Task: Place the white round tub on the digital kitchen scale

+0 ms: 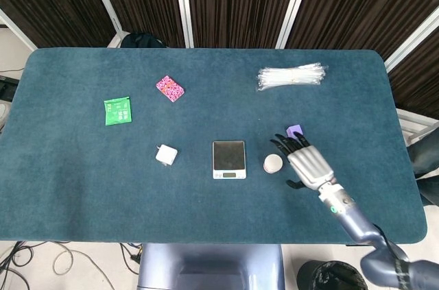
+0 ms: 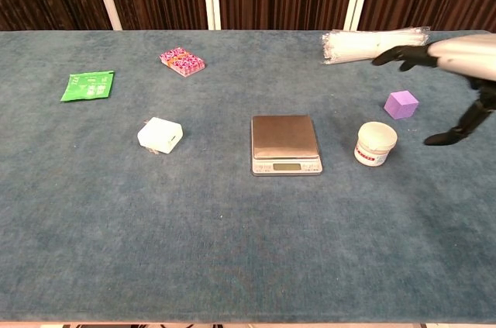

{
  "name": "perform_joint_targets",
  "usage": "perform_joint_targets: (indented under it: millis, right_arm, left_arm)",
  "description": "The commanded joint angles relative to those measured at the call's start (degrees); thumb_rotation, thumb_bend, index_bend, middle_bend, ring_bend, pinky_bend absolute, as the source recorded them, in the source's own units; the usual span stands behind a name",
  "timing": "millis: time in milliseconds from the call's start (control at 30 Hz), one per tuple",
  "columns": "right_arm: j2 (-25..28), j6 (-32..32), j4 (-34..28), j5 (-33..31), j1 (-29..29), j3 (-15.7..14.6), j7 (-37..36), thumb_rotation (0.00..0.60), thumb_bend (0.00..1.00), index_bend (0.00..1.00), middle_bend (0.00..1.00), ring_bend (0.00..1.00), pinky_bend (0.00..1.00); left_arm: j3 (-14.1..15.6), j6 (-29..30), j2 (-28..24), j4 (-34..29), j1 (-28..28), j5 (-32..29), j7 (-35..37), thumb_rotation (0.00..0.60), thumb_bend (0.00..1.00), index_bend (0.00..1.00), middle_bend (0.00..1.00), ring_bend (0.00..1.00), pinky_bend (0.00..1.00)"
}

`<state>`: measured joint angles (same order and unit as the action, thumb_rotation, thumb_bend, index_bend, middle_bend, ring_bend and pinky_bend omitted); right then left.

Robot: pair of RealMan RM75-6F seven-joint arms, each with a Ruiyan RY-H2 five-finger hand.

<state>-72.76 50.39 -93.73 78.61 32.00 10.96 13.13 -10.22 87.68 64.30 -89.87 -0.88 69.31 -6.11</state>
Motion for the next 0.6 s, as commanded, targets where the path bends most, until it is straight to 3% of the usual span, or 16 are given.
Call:
perform_joint_targets:
  millis: [33,467,600]
  right_arm:
    - [-3.3,-2.7,3.2,-2.5,2.8,0.8,1.9,0.6,0.26,0.04,0.11,0.18,0.0]
    - [-8.8,-6.0,10.3,-6.9,6.8,0.1,3.6,0.6,0.26,0.13,0.21,0.27,0.0]
    - [-9.7,-6.0,11.7,-7.1,7.1,-0.6,3.2,0.6,0.32,0.18,0.26,0.31,0.01]
  left_arm:
    - [-0.1,-0.2,0.0,0.1,0.0,-0.3,0.0,0.6,0.74,0.04,0.0,0.0,0.0]
    - [-0.2,-0.3,0.0,0.7,0.1,-0.7,0.3,0.6,0.74,0.04,0.0,0.0,0.0]
    - [-0.2,-0.3,0.0,0.7,0.1,-0.7,0.2,0.6,0.74,0.04,0.0,0.0,0.0]
